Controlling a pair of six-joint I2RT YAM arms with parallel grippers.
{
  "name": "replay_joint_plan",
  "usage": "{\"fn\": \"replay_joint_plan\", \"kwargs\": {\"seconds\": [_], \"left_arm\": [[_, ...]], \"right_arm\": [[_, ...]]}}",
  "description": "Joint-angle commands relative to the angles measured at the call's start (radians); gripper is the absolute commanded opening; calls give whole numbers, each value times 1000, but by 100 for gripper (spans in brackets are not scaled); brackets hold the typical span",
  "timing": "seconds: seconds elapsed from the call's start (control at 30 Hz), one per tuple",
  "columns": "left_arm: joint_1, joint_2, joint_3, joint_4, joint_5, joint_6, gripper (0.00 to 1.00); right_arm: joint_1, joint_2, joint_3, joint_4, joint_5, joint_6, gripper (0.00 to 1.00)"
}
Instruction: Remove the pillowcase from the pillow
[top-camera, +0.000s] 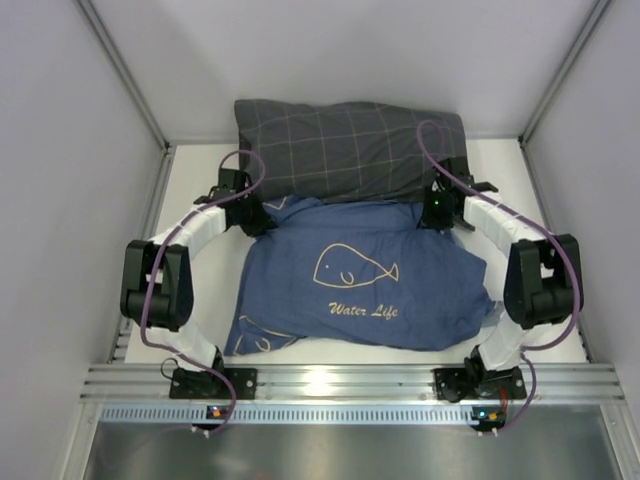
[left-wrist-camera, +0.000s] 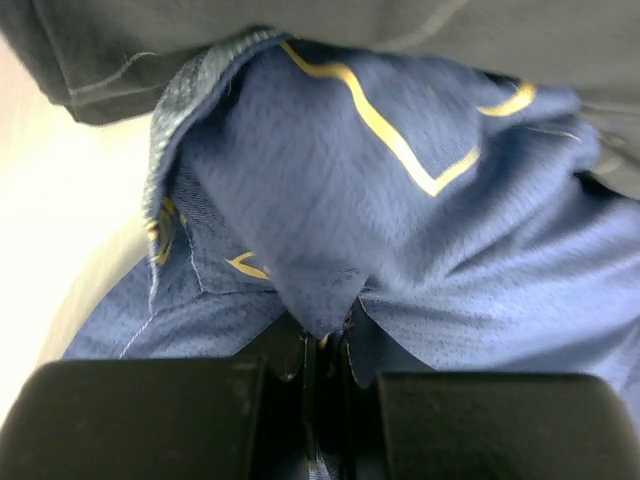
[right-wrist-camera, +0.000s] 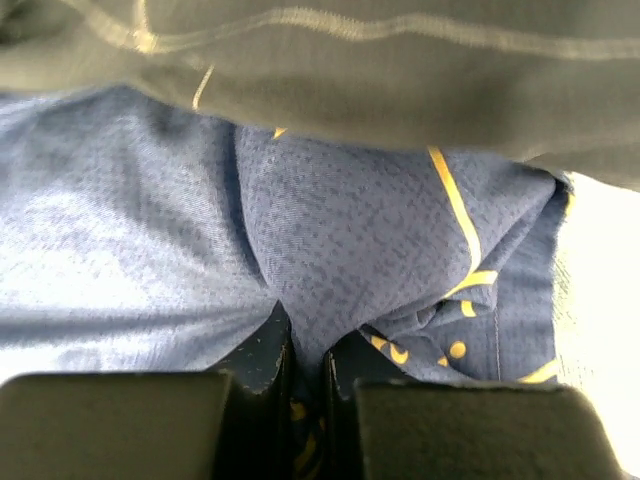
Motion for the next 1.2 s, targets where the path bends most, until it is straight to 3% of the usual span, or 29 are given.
{"fn": "replay_joint_plan", "kwargs": {"seconds": [0.0, 0.17, 0.33, 0.43, 0.5, 0.6, 0.73, 0.77, 0.83, 0.87, 0.9, 0.97, 1.0, 1.07, 1.17], "left_arm": [[-18, -164, -15, 87, 75, -16, 0], [-18, -332, 114, 84, 143, -27, 0], [1, -270, 448, 35, 253, -64, 0], [21, -226, 574, 68, 247, -85, 0], [53, -186, 607, 122, 278, -119, 0], [105, -161, 593, 157, 405, -168, 0], [122, -279, 289, 168, 373, -151, 0], [122, -346, 113, 182, 355, -151, 0], [122, -408, -60, 260, 342, -173, 0], [121, -471, -144, 306, 355, -211, 0], [121, -505, -310, 359, 393, -242, 0], [121, -584, -463, 508, 416, -307, 0], [117, -682, -576, 539, 422, -355, 0], [113, -837, -642, 541, 422, -363, 0], [111, -1007, -654, 400, 448, -339, 0]], "right_arm": [[4, -121, -1, 61, -43, -1, 0], [-4, -225, 140, 62, -67, 3, 0], [-13, -189, 420, 68, -91, 3, 0], [-15, -181, 533, 163, -81, 2, 0], [-19, -164, 655, 168, -74, -7, 0], [-20, -217, 683, 231, -71, -35, 0], [-20, -348, 492, 254, -46, -26, 0], [-20, -383, 326, 258, -57, -18, 0], [-20, -532, 94, 335, -80, 57, 0], [-21, -587, -166, 397, -96, 86, 0], [-20, -700, -290, 512, -95, 158, 0], [-18, -802, -556, 600, -115, 200, 0], [-9, -893, -620, 598, -110, 235, 0], [-1, -990, -748, 587, -136, 266, 0], [17, -1170, -744, 432, -123, 252, 0]]}}
